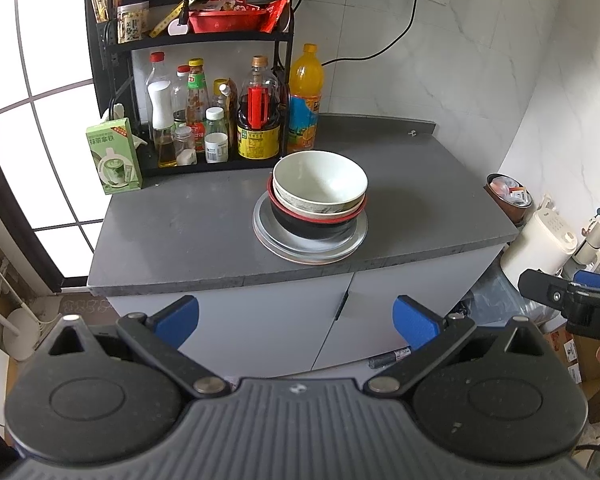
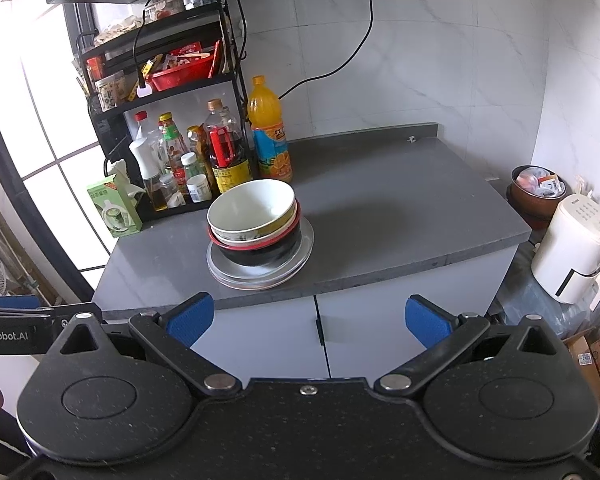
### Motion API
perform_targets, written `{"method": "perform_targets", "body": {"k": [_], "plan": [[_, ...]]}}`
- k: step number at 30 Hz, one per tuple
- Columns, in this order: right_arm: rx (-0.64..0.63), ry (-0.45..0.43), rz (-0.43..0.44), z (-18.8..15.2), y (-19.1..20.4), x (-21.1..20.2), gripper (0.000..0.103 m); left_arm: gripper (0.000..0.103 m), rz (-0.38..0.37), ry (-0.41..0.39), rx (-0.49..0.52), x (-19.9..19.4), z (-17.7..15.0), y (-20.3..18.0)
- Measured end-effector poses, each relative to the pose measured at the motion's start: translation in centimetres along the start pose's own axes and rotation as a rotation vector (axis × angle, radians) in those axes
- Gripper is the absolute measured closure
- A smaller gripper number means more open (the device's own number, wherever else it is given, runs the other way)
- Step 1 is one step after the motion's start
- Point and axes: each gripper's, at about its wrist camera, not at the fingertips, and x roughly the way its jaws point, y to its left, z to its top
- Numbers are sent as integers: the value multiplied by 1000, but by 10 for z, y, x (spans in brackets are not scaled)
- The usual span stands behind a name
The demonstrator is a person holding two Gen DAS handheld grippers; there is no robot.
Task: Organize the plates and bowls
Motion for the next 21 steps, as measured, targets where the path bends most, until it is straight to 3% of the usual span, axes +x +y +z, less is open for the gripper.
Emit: {"method": "perform_targets", "body": {"k": [10, 21], "plan": [[6, 10, 3, 2, -11, 6, 0, 1, 1, 11, -2, 8, 3, -14], [26, 17, 2, 6, -48, 12, 0, 1, 13, 19, -2, 26, 10, -43]]}}
